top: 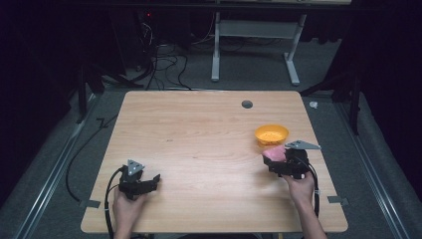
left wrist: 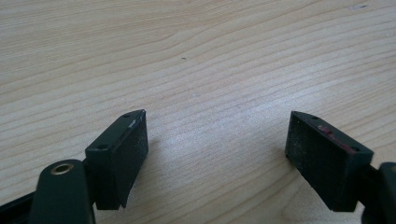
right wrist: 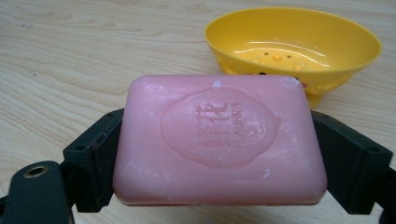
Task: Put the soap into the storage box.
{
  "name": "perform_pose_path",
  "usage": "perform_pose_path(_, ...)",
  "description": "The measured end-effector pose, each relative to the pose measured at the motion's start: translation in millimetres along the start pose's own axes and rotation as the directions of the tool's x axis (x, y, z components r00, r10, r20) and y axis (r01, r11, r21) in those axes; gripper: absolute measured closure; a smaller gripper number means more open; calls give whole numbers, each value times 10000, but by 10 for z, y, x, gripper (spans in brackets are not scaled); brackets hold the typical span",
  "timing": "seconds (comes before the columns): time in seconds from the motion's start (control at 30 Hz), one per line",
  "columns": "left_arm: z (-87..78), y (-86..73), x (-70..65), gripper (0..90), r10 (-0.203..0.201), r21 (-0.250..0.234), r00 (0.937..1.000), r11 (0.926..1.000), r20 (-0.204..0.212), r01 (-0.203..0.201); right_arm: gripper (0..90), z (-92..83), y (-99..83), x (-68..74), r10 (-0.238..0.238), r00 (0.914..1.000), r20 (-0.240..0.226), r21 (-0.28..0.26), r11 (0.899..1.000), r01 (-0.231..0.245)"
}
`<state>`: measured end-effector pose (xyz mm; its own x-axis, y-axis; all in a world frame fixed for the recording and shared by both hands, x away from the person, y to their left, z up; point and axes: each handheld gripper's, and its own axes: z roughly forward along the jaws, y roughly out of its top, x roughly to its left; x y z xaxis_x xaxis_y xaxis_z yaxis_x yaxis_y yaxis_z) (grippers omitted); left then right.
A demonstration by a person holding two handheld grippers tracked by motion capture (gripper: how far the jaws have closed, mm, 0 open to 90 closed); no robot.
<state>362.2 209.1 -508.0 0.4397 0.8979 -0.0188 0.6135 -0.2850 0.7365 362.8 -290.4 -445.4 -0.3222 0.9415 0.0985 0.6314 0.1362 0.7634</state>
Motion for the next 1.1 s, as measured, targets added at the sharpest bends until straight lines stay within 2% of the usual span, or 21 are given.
perform_pose_path(0.53,0,0,0,215,2,1,10000,10000,3,-2,135,13,233,7,79,10000,41,-199,9998,-78)
perform_pose_path(0.73,0,0,1,216,-4,-3,10000,10000,9,4,135,59,364,-81,420,9991,-98,-52,9991,-420)
perform_pose_path(1.03,0,0,1,215,-3,-1,10000,10000,9,3,136,91,454,-98,415,9991,28,-46,9991,-415)
perform_pose_path(1.1,0,0,1,215,-1,0,10000,10000,7,1,135,106,476,-114,533,9986,-5,-14,9986,-533)
